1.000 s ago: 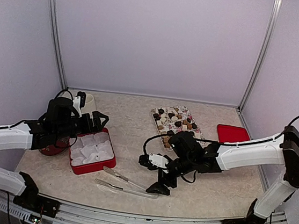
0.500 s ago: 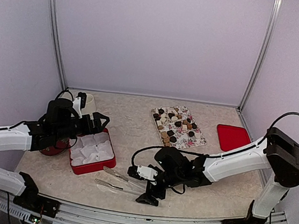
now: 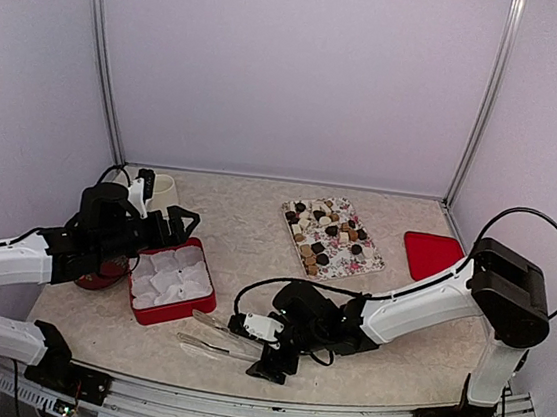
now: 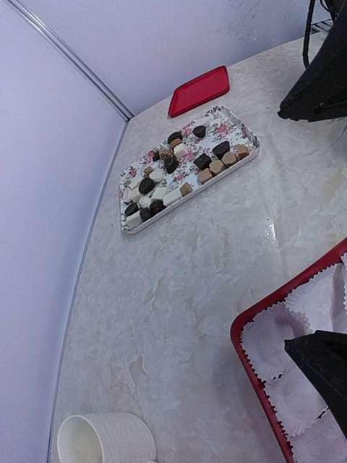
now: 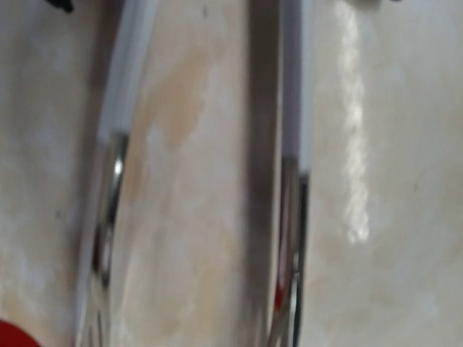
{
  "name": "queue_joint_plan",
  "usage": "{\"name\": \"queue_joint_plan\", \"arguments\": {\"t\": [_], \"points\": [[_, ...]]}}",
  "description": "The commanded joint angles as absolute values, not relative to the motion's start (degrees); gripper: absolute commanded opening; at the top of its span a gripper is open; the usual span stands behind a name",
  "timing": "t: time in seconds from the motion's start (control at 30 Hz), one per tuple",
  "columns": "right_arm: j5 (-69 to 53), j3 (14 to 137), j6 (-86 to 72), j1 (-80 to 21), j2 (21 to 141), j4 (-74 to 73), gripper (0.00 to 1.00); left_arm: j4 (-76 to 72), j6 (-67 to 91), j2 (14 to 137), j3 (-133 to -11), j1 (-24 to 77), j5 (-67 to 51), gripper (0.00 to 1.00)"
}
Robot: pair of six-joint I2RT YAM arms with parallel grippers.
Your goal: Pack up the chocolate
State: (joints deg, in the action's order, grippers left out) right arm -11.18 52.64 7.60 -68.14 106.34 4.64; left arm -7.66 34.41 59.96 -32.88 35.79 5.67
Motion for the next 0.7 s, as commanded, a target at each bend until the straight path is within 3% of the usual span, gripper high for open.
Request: {"name": "queue_joint_plan", "arguments": {"t": [0.0, 0.57, 0.67], "points": [[-8.68, 54.49, 6.74, -70.01, 109.7, 4.36, 0.9, -7.69, 34.12, 59.15, -31.97, 36.04, 7.06, 0.99], [-6.65, 54.25, 5.82, -70.22, 114.47, 6.11, 0.77, -7.56, 33.51, 59.31, -32.47, 35.52, 7.55, 0.99], [-6.47, 54.33, 5.79, -70.22, 114.97, 5.37, 0.68, -7.32, 33.46, 59.19, -32.61, 35.33, 7.54, 0.99]]}}
